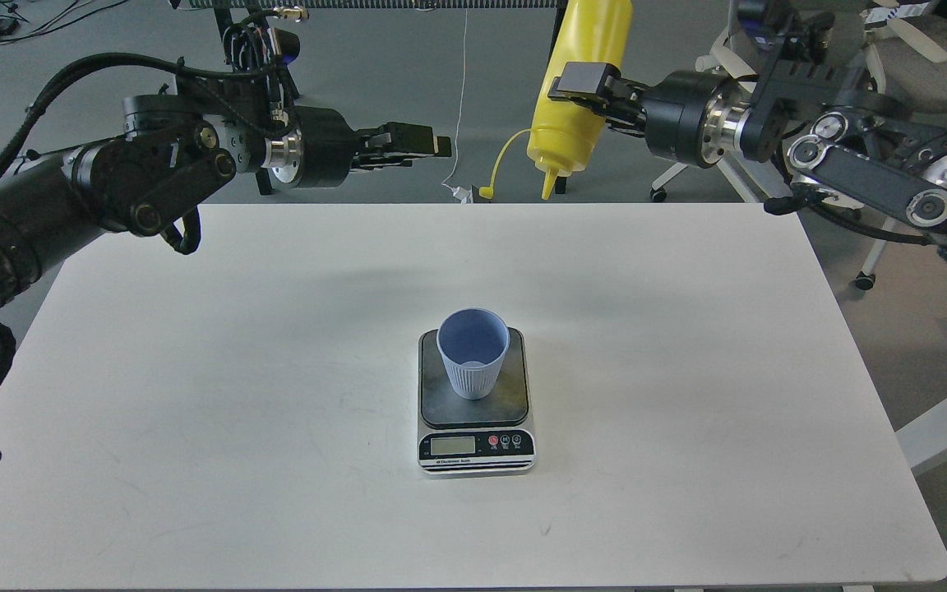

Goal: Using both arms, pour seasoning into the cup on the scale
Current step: 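Lift the yellow bottle and tip it nozzle-down toward the cup, then hold the inverted bottle with its nozzle over the blue cup, then raise the bottle, turn it upright and carry it back toward its spot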

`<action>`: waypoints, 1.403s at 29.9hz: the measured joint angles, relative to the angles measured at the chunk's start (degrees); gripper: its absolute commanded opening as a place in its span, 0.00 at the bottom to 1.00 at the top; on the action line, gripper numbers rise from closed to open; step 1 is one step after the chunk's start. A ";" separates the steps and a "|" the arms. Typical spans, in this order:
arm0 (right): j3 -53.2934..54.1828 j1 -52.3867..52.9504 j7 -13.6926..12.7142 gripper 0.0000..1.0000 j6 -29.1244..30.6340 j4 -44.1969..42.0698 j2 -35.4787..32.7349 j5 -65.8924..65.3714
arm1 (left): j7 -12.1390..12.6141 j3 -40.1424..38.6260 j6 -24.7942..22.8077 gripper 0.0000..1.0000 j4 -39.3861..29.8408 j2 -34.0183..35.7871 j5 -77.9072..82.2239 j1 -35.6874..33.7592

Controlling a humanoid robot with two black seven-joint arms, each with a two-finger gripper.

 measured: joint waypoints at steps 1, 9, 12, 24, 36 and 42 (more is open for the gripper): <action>-0.85 -0.02 -0.10 0.11 -0.01 -0.14 0.76 -0.21 | 0.00 0.06 0.00 0.73 0.12 0.05 0.06 0.13; -4.29 -0.74 -0.29 0.11 -0.40 -1.22 7.04 -1.62 | 0.00 0.14 0.00 0.73 0.33 0.08 0.15 0.51; -4.46 -0.81 -0.35 0.11 -0.50 -1.61 8.28 -1.68 | 0.00 0.14 0.00 0.73 0.34 0.08 0.15 0.60; -8.87 -1.01 -0.27 0.11 -0.76 -5.65 13.80 -2.45 | 0.00 0.04 0.00 0.73 0.33 0.05 0.05 1.09; -9.37 -1.84 -0.19 0.11 -1.25 -8.88 16.94 -2.45 | 0.00 0.04 0.00 0.73 0.33 0.08 -0.03 1.48; -10.41 -2.25 -0.19 0.11 -1.26 -9.49 17.61 -2.45 | 0.00 0.04 0.00 0.73 0.33 0.13 -0.04 1.82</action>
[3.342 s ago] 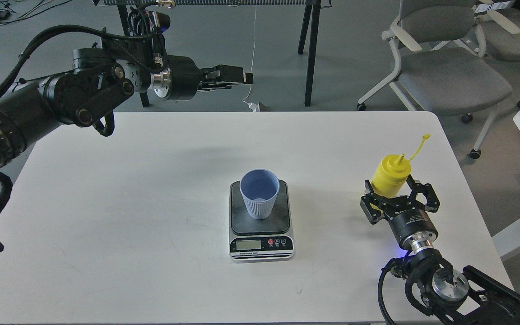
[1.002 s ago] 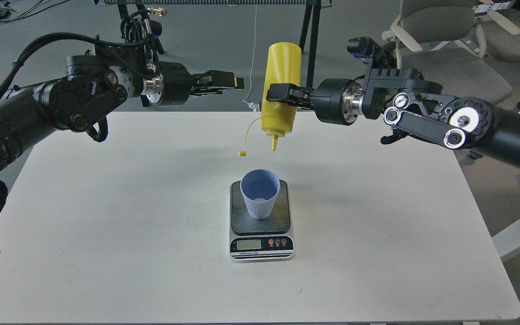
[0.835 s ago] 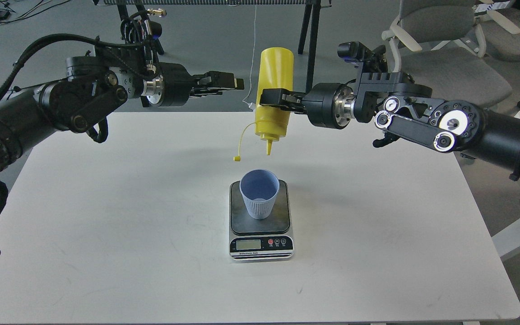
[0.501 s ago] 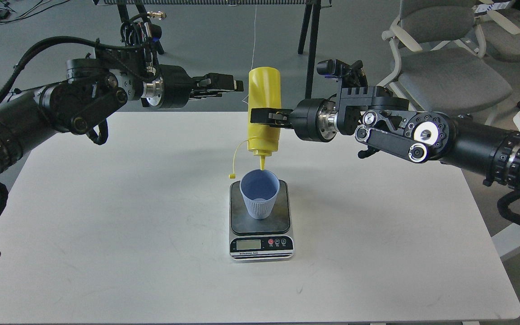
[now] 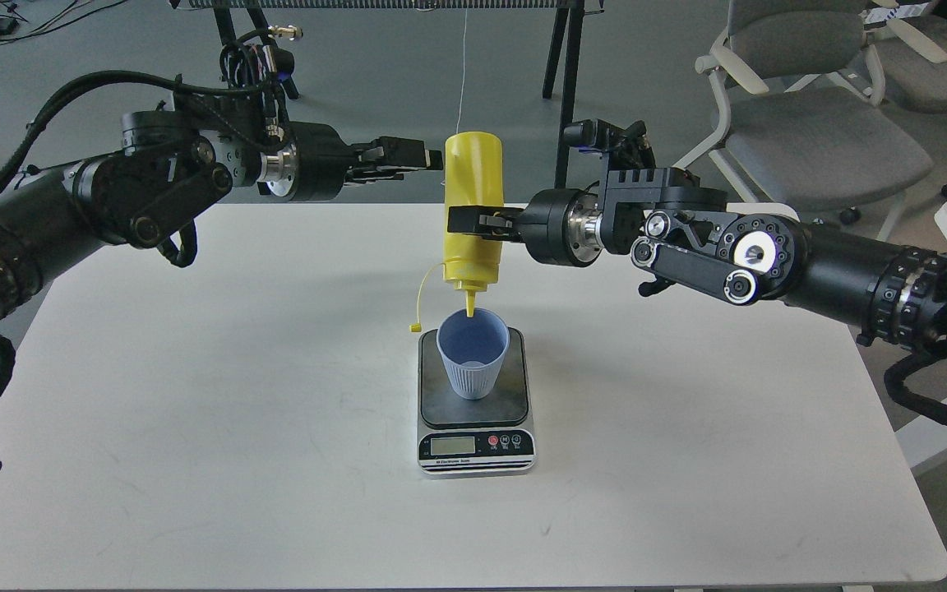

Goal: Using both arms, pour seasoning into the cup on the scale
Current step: 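Raise the bottle, turn it upright and carry it back toward its spot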

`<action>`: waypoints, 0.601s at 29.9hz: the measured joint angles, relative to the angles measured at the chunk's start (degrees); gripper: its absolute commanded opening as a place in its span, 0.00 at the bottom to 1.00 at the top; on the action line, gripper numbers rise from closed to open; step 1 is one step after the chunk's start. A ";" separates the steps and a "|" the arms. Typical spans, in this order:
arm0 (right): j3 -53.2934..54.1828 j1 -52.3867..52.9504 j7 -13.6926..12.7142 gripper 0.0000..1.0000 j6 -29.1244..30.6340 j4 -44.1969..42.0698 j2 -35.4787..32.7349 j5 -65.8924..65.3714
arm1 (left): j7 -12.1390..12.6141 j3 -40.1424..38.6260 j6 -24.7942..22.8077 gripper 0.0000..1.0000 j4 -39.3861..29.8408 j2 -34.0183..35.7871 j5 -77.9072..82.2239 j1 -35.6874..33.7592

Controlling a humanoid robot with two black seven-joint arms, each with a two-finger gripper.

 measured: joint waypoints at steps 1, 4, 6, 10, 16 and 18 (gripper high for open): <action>-0.10 0.00 0.00 0.11 0.00 -0.03 0.03 0.04 | 0.00 0.00 0.00 0.73 0.00 0.03 0.00 0.06; 0.22 0.09 0.00 0.11 0.00 -0.04 0.09 0.48 | 0.00 0.00 0.00 0.73 0.00 0.04 0.00 0.18; 1.64 0.66 -0.02 0.11 -0.04 0.03 -0.07 0.79 | 0.00 0.00 0.00 0.73 0.00 0.04 0.00 0.24; 5.57 2.89 -0.45 0.12 -0.07 -0.01 -1.89 0.91 | 0.00 0.03 0.00 0.74 0.00 0.88 0.07 0.68; 8.35 8.48 -0.60 0.11 0.08 0.10 -7.93 1.27 | 0.00 0.01 0.00 0.74 -0.02 2.07 0.04 0.85; 10.94 9.97 -0.62 0.12 0.14 0.33 -11.03 1.76 | 0.00 -0.09 0.00 0.74 -0.09 2.97 -0.07 0.85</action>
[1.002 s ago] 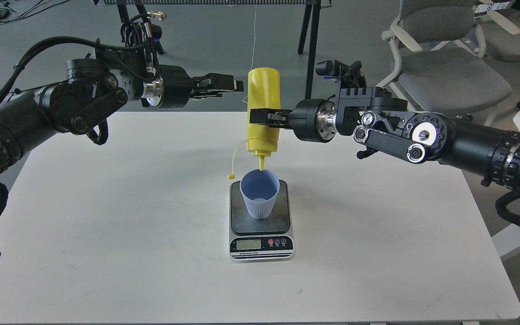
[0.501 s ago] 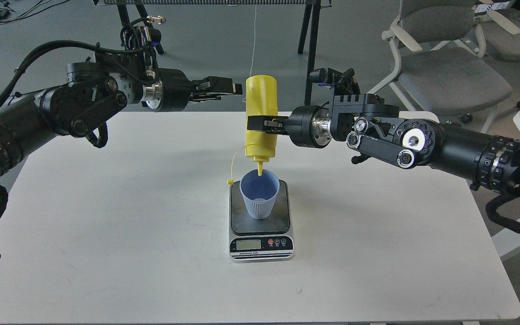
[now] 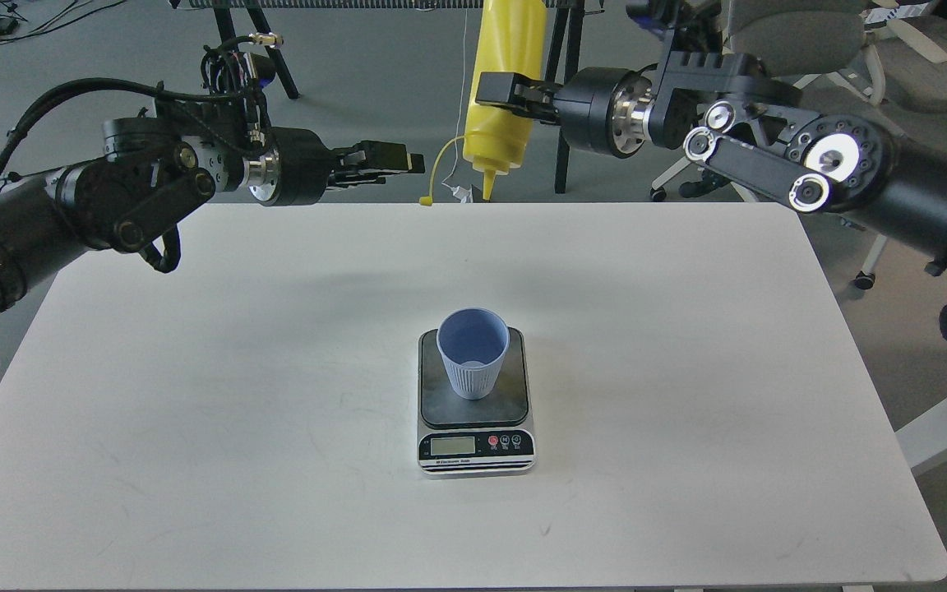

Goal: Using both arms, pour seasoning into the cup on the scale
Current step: 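Raise the bottle, turn it upright and carry it back toward its spot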

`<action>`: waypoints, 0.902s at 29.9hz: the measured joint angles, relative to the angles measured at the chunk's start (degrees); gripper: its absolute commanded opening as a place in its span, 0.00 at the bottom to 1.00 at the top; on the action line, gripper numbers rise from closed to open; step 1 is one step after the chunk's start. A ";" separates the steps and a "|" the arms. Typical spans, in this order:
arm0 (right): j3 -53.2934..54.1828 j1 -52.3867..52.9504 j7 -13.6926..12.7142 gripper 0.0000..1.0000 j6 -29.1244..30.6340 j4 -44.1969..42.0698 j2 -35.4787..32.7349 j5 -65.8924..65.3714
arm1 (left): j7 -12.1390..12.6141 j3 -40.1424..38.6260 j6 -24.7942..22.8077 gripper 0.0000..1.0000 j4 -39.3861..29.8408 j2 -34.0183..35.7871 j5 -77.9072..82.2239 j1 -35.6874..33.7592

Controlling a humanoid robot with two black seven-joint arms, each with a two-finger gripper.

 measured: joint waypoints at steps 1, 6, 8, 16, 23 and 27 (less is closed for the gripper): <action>2.15 0.59 -0.02 0.12 0.24 0.18 -1.93 0.85 | 0.00 -0.04 0.00 0.74 -0.04 0.43 -0.05 0.00; 16.59 0.84 -1.15 0.11 3.26 0.76 -12.85 13.69 | 0.00 -0.07 0.00 0.74 -0.20 2.44 -0.10 0.01; 22.02 -1.09 -1.53 0.11 5.38 1.44 -17.83 23.27 | 0.00 -0.07 0.00 0.74 -0.29 3.06 -0.15 0.09; 29.08 -20.56 -1.27 0.11 14.93 7.97 -34.04 70.19 | 0.00 -0.02 0.00 0.74 -0.53 3.55 -0.15 1.94; 29.30 -41.41 0.14 0.11 15.36 10.44 -35.50 100.02 | 0.00 -0.03 0.00 0.74 -0.73 3.44 -0.10 2.89; 29.40 -49.98 3.41 0.11 15.40 13.45 -33.57 103.87 | 0.00 -0.04 0.00 0.74 -0.79 3.79 -0.10 2.97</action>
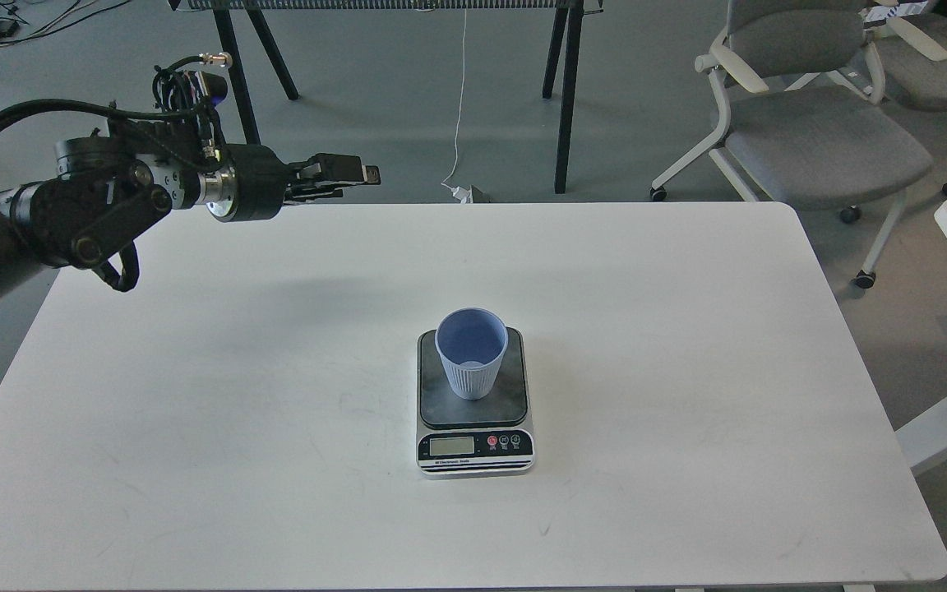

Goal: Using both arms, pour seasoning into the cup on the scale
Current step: 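Raise the bottle, turn it upright and carry it back toward its spot, then lower the yellow bottle onto the table and open the right gripper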

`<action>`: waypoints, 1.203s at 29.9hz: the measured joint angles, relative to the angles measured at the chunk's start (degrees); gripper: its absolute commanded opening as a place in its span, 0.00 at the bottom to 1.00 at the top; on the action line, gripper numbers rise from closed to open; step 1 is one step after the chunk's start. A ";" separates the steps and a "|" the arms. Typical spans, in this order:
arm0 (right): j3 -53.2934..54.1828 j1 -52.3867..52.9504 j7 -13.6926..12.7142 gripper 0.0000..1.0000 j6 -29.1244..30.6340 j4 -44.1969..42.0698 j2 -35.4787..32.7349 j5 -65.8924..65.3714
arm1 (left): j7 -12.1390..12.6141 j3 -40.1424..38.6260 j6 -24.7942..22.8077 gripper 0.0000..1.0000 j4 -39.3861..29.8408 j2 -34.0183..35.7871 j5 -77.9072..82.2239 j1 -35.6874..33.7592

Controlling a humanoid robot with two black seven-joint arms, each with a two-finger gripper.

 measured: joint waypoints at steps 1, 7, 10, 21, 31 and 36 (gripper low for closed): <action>0.00 -1.83 0.67 0.11 0.00 0.78 1.00 0.18 | 0.00 0.00 0.00 0.74 0.00 0.12 0.00 0.01; 0.00 -8.39 2.12 0.11 0.00 4.00 7.06 -0.04 | 0.00 0.04 0.00 0.74 -0.01 -0.13 0.06 0.20; -0.15 -9.87 2.23 0.11 0.00 4.62 10.26 -0.73 | 0.00 0.05 0.00 0.74 -0.01 -0.24 0.08 0.39; -0.46 -12.69 2.27 0.11 0.00 5.87 20.10 -7.45 | 0.00 0.05 0.00 0.74 -0.01 -0.77 0.27 0.81; -0.60 -15.45 2.33 0.11 0.00 5.51 24.59 -12.80 | 0.00 0.05 0.00 0.74 0.01 -0.92 0.36 1.00; -0.79 -16.83 2.33 0.11 0.00 5.39 25.70 -13.62 | 0.00 0.05 0.00 0.74 0.07 -0.91 0.36 1.35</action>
